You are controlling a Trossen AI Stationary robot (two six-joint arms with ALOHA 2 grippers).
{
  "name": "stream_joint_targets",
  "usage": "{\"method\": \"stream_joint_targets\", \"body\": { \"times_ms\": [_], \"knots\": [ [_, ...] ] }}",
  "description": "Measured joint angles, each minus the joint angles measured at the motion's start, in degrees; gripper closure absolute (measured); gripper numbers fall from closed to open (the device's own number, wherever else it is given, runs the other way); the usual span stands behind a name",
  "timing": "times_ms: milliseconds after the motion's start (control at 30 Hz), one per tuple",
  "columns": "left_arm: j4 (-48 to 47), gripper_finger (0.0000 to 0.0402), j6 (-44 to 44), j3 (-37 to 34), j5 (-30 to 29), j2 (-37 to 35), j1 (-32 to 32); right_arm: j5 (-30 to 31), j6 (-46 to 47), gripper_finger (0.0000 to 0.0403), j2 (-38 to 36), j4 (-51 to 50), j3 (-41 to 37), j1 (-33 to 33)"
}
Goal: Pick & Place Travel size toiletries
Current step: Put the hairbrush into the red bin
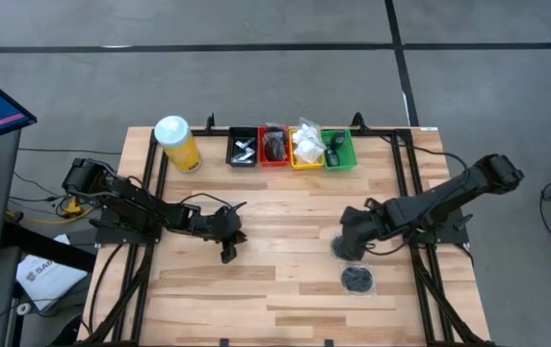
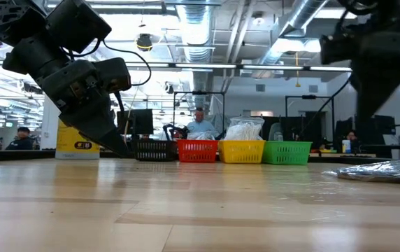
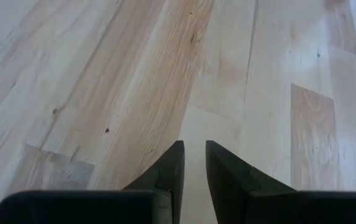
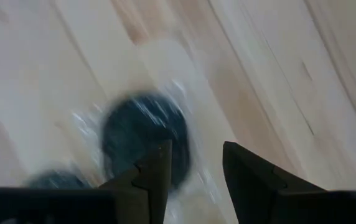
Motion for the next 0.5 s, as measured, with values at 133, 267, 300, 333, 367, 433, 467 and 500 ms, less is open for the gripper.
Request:
{"method": "stream_joint_targets", "body": {
  "times_ms": [133,267,300,333,367,433,467,500],
  "knots": [
    [0.1,0.0344,0.0,0.0,0.0,0.0,0.0,0.0,6.0,0.0261,0.4,-4.9,0.0,1.8],
    [0.4,0.0344,0.3,0.0,0.0,0.0,0.0,-0.1,9.0,0.0254,0.4,-6.9,0.0,3.1],
    [0.5,0.0344,0.3,0.0,0.0,0.0,0.0,-0.1,9.8,0.0253,0.4,-7.2,0.0,3.3],
    [0.5,0.0344,0.3,0.0,0.0,0.0,0.0,-0.2,10.7,0.0251,0.4,-7.8,0.0,3.4],
    [0.5,0.0344,0.3,0.0,0.0,0.0,0.0,-0.3,11.4,0.0250,0.4,-8.5,0.0,3.6],
    [0.5,0.0344,0.3,0.0,0.0,0.0,0.0,-1.3,12.4,0.0249,0.9,-9.1,0.0,3.4],
    [0.5,0.0344,0.3,0.0,0.0,0.0,0.0,-1.8,12.7,0.0248,1.3,-9.3,0.0,3.4],
    [0.5,0.0344,0.3,0.0,0.0,0.0,0.0,-1.9,12.7,0.0248,1.6,-9.3,0.0,3.4]
  ]
}}
